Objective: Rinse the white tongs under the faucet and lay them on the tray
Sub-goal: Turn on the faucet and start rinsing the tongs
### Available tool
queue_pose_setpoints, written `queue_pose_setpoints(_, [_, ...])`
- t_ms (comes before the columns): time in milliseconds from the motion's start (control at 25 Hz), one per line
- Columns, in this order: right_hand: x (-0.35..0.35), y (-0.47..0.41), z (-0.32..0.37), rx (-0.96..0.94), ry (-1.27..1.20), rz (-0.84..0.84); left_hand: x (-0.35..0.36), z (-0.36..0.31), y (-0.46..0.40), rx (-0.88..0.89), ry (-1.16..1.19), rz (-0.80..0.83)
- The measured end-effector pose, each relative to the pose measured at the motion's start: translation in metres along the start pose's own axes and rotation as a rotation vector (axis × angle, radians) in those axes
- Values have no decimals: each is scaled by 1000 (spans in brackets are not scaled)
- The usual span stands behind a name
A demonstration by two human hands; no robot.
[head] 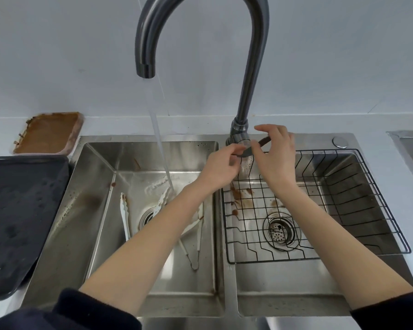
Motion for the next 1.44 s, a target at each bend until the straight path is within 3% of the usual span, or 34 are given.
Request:
queue_pose_setpoints(200, [39, 25, 27, 35, -145, 155, -16, 49, 27, -90, -8, -1])
queue_pose_setpoints(360, [81, 60, 31, 172, -187, 326, -24, 96, 52, -223, 15, 4])
queue_pose_setpoints(640, [152, 125, -10, 711, -213, 451, -17, 189, 106, -521, -14, 93])
queue_pose_setpoints(880, [183, 145, -36, 1003, -125, 460, -9, 222, 113, -607, -79, 186])
queue_pose_setpoints(1040, [195, 150, -35, 1307, -507, 319, -1, 230, 108, -617, -33, 231])
queue_pose_setpoints(1200, [200, 150, -32, 1369, -681, 265, 4, 234, 104, -633, -1, 260])
queue_pose_setpoints(1440, [203, 150, -37, 1391, -691, 297, 2, 233, 103, -626, 22, 254])
Point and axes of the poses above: each hand's wrist, its own y-axis away from the middle knuckle, its own x-axis out of the palm, z = x × y, the point moved 1 cm from there along -y, towards the middle knuckle, and after that the axes turned 8 degrees about -y, right-handed, at the moved point
